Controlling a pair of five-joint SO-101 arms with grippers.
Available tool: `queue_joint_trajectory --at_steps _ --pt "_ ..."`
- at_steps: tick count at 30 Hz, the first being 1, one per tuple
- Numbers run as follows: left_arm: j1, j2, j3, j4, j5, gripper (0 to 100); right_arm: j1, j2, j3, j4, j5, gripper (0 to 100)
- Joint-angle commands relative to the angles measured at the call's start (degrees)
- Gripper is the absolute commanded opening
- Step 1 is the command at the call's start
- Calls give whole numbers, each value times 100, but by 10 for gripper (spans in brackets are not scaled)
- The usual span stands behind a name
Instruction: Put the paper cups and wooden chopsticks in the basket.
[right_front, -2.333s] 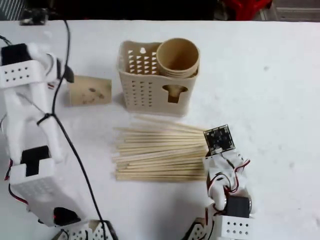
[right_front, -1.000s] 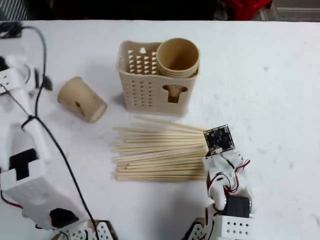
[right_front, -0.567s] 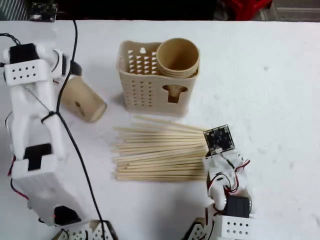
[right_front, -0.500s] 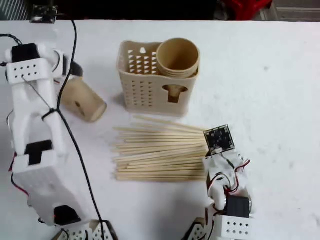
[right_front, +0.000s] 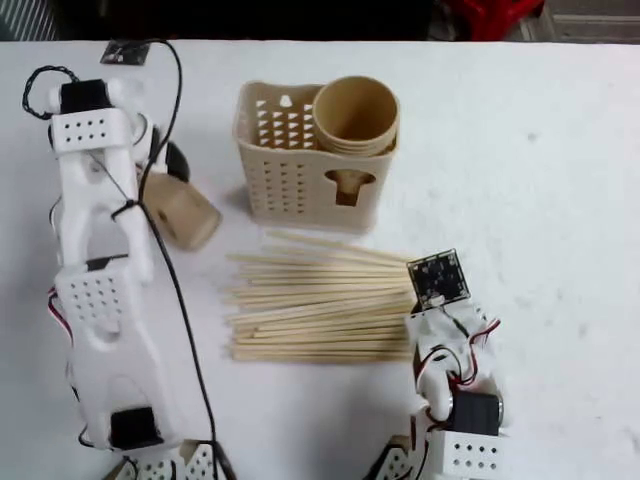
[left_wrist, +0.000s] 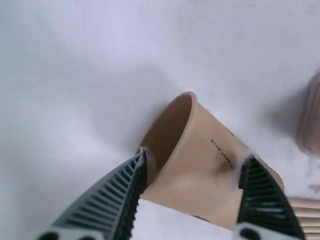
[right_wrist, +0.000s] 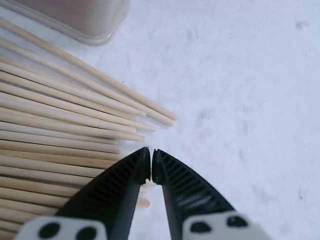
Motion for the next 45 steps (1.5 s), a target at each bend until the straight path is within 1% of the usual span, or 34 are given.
queue_joint_trajectory --at_steps 1,3,5,8,13,17,22,28,31,36,42,45 --pt "-40 84 -536 264 18 297 48 -31 44 40 35 22" --pt "-163 84 -527 273 -105 295 48 -31 44 40 35 22" --pt "-286 84 -501 281 -229 272 48 -31 44 40 35 22" --pt "-470 66 -193 281 -264 254 48 -31 44 40 35 22" --pt "-884 66 413 281 -826 252 48 -31 44 40 35 22" --pt "-1429 66 932 281 -1389 248 48 -31 44 40 35 22" --pt "-2114 66 1398 281 -2092 168 48 -31 44 40 35 22" --pt "-2527 75 1705 281 -2664 99 40 -31 44 40 35 22" --pt "-2615 75 1793 273 -2822 59 40 -31 44 40 35 22" --pt "-2624 13 1767 273 -2831 21 40 -31 44 40 35 22" --pt "-2642 -655 1829 273 -2804 23 40 -31 44 40 35 22" --pt "-2738 -1262 2127 273 -2690 41 40 -31 44 40 35 22"
